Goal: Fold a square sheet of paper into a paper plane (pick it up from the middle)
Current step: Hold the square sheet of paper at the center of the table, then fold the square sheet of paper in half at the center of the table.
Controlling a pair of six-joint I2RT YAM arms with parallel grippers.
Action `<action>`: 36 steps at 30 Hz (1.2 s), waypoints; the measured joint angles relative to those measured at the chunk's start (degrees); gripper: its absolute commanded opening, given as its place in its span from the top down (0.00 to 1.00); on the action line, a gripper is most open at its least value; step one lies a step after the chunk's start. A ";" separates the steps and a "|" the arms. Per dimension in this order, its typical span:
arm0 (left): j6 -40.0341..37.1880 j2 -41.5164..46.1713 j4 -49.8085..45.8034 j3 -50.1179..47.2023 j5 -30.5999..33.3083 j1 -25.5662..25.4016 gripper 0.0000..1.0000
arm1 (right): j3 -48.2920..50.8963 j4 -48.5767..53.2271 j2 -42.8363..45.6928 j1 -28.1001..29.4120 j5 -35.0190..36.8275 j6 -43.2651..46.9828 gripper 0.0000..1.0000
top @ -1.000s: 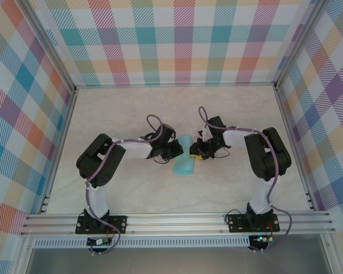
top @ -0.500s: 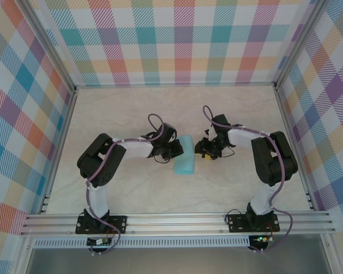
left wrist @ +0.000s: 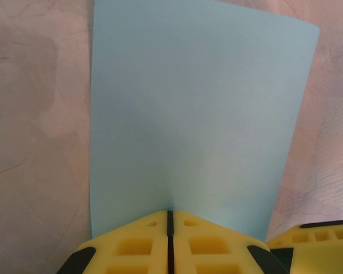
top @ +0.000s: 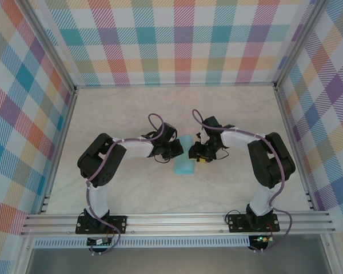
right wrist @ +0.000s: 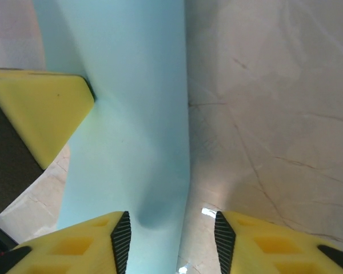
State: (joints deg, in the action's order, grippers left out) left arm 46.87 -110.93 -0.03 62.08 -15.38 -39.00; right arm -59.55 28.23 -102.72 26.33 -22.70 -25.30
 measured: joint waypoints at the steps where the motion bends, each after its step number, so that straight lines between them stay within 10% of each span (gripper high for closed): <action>1: 0.00 0.00 0.00 0.00 0.00 0.00 0.91 | 0.00 0.07 -0.04 0.07 0.02 0.17 0.62; 36: -0.22 -0.02 -2.03 2.71 2.10 -0.63 0.88 | 0.39 0.17 -1.18 0.09 2.95 -0.98 0.72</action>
State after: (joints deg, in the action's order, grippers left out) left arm 46.65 -110.96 -2.07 64.79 -13.28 -39.64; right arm -59.16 28.40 -103.90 26.41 -19.75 -26.28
